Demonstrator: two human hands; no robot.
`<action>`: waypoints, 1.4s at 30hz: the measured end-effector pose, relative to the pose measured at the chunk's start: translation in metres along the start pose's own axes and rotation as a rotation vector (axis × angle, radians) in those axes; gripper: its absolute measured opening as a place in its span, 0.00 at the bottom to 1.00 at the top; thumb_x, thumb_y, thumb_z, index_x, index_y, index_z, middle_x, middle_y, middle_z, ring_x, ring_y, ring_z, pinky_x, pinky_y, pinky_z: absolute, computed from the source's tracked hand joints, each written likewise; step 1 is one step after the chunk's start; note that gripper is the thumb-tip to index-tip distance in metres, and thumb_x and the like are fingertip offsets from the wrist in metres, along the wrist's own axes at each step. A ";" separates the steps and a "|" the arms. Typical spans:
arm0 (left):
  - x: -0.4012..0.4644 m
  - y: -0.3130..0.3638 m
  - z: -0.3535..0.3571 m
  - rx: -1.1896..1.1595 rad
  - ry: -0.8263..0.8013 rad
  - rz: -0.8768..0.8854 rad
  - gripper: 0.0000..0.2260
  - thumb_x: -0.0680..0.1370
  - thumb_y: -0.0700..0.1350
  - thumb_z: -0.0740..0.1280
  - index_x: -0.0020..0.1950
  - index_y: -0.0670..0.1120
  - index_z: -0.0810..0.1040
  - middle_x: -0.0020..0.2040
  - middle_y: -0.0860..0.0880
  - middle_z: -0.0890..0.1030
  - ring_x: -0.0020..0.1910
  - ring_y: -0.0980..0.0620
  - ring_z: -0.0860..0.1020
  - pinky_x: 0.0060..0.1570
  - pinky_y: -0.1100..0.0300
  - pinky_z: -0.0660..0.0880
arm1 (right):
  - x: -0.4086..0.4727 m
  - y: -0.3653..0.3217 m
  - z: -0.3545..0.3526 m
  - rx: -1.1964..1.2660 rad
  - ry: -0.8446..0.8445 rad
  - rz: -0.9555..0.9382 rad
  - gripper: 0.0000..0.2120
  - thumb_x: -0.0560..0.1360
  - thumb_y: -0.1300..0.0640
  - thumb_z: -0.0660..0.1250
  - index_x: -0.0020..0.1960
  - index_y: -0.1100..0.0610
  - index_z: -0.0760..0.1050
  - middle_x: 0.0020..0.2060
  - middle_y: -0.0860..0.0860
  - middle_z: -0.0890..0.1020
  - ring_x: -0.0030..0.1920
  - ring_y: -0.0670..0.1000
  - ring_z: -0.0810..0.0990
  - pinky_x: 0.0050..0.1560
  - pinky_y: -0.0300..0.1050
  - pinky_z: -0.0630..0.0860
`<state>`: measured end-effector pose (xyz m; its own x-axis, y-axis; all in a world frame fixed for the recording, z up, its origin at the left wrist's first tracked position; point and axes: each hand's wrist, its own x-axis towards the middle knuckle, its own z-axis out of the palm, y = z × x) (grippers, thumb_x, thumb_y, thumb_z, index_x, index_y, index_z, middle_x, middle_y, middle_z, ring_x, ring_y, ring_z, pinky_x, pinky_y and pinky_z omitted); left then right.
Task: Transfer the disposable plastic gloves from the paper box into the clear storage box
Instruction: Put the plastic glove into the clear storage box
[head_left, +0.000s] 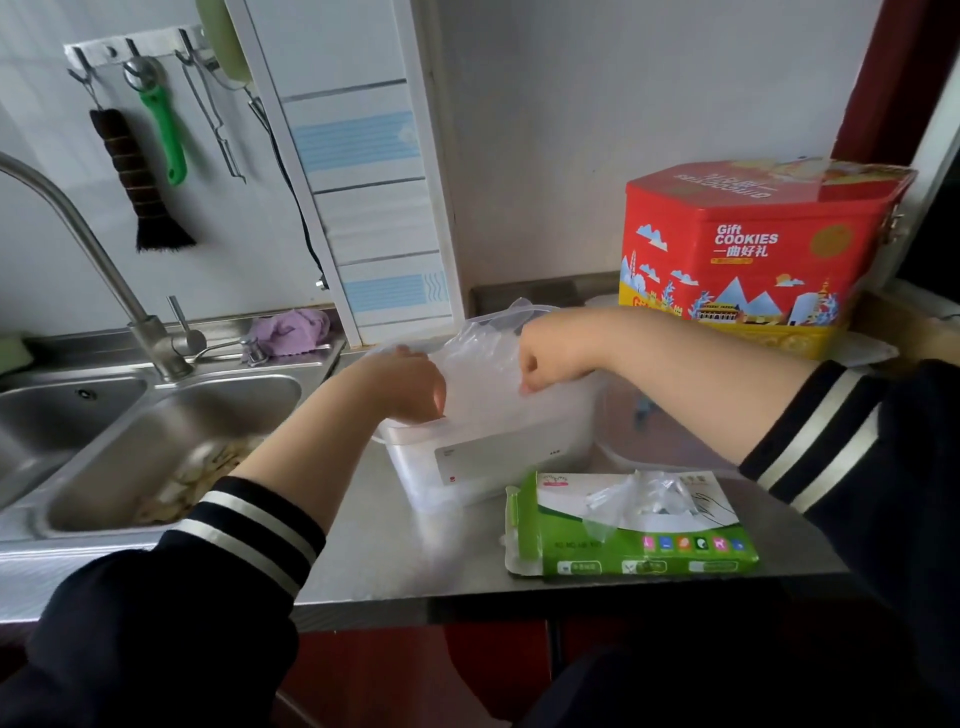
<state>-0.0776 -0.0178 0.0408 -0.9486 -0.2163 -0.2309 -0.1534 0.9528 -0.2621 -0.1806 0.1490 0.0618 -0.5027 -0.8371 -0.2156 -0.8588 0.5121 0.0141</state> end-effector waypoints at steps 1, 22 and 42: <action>-0.002 -0.001 -0.001 -0.002 0.021 -0.005 0.11 0.80 0.52 0.60 0.58 0.56 0.80 0.60 0.50 0.73 0.65 0.47 0.66 0.65 0.51 0.65 | -0.007 0.006 -0.003 0.021 0.095 0.010 0.14 0.78 0.48 0.65 0.50 0.57 0.82 0.40 0.50 0.81 0.38 0.50 0.75 0.36 0.43 0.70; -0.056 0.056 0.002 -0.701 1.125 -0.009 0.10 0.79 0.46 0.59 0.52 0.45 0.78 0.38 0.51 0.82 0.39 0.46 0.79 0.39 0.52 0.75 | -0.112 0.017 0.103 0.516 0.164 -0.001 0.25 0.70 0.43 0.73 0.65 0.45 0.73 0.57 0.37 0.71 0.58 0.40 0.72 0.60 0.39 0.70; -0.038 0.148 0.077 -0.822 0.305 0.271 0.32 0.65 0.54 0.79 0.62 0.47 0.68 0.58 0.53 0.76 0.59 0.50 0.74 0.58 0.56 0.70 | -0.116 0.021 0.094 1.487 0.788 0.251 0.09 0.77 0.53 0.67 0.44 0.56 0.82 0.38 0.56 0.82 0.43 0.57 0.80 0.48 0.51 0.77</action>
<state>-0.0435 0.1153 -0.0611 -0.9948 -0.0091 0.1011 0.0473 0.8397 0.5409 -0.1312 0.2745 -0.0045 -0.9179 -0.3645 0.1567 -0.1597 -0.0223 -0.9869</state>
